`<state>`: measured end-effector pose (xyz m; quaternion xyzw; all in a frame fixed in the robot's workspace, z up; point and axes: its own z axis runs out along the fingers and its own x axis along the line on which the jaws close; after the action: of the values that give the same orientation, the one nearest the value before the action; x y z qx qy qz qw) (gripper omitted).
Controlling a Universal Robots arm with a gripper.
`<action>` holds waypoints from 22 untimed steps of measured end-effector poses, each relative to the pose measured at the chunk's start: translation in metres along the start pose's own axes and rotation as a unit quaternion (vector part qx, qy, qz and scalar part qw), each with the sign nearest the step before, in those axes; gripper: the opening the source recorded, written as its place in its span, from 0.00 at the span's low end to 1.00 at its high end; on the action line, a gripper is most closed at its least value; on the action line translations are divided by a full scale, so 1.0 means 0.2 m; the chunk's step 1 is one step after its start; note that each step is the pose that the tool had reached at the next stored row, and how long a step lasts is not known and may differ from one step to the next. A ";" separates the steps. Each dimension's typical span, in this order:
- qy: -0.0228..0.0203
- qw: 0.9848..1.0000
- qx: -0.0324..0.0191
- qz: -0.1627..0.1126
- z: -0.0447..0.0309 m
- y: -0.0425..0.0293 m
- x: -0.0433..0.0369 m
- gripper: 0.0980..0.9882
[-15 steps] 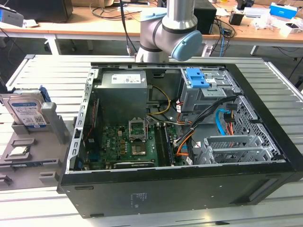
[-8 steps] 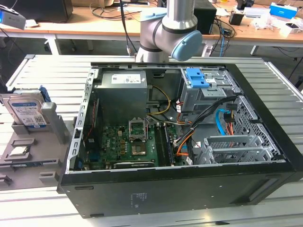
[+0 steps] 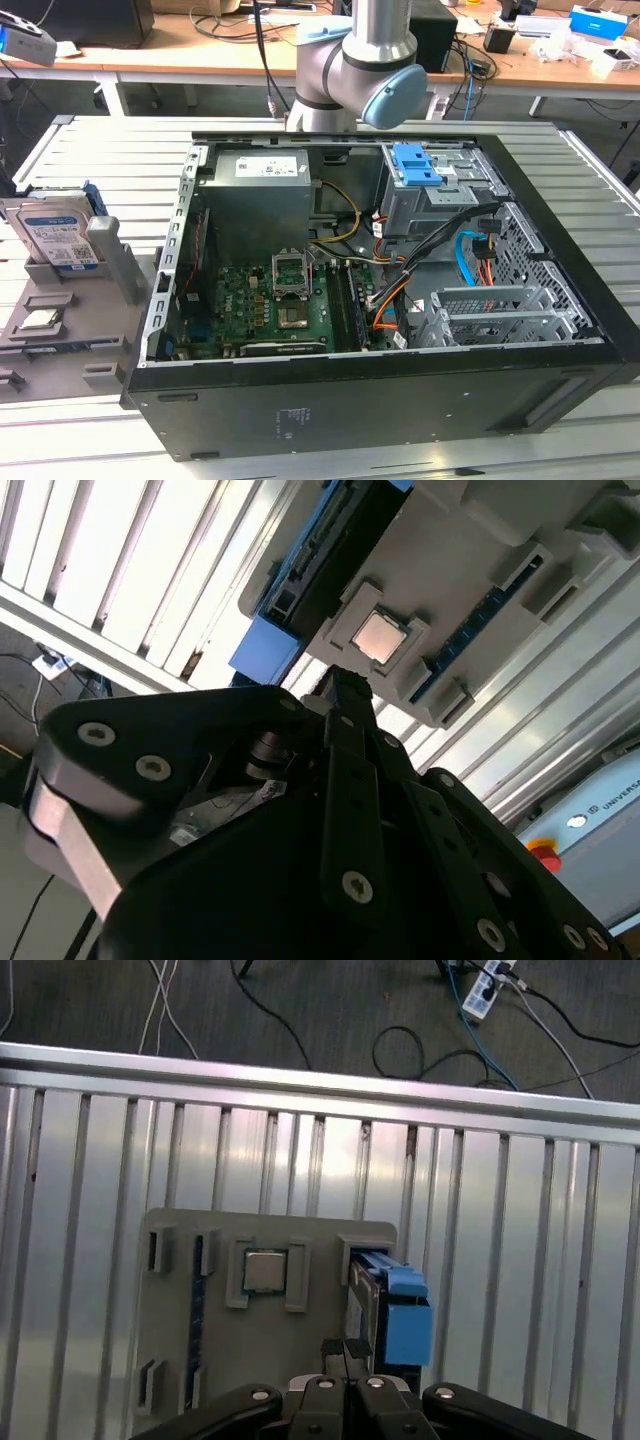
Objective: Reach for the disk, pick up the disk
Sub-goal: 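Pick up the disk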
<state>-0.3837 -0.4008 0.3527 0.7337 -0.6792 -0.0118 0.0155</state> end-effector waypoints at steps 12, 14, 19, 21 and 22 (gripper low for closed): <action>0.000 0.999 0.000 0.051 0.002 0.000 0.000 0.01; 0.000 0.999 0.000 0.051 0.002 0.000 0.000 0.01; 0.000 0.999 0.000 0.051 0.002 0.000 0.000 0.02; 0.000 0.999 0.000 0.051 0.002 0.000 0.000 0.15; 0.000 0.999 0.000 0.051 0.002 0.000 0.000 0.22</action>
<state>-0.3836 -0.4008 0.3523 0.6981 -0.7157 -0.0111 0.0163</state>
